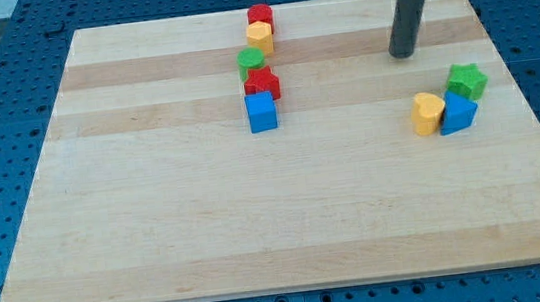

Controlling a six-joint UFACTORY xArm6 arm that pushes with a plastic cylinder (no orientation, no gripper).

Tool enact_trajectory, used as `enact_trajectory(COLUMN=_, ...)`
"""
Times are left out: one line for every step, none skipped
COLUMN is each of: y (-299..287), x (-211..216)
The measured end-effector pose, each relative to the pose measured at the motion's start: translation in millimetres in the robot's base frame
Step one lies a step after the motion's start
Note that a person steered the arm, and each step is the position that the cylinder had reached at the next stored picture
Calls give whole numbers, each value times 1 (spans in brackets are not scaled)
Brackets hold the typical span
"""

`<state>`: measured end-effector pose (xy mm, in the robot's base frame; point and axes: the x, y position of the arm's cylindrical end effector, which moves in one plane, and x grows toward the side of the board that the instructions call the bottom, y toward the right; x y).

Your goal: Move your arms to the red circle

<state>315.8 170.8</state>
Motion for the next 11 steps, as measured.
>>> enact_trajectory(y=0, x=-38)
enact_trajectory(y=-5, x=-81)
enact_trajectory(y=-22, x=-123)
enact_trajectory(y=-24, x=-125)
enact_trajectory(y=-40, x=-124)
enact_trajectory(y=-62, x=-124)
enact_trajectory(y=-82, x=-124)
enact_trajectory(y=-98, x=-124)
enact_trajectory(y=-112, x=-123)
enact_trajectory(y=-126, x=-123)
enact_trajectory(y=-138, x=-123)
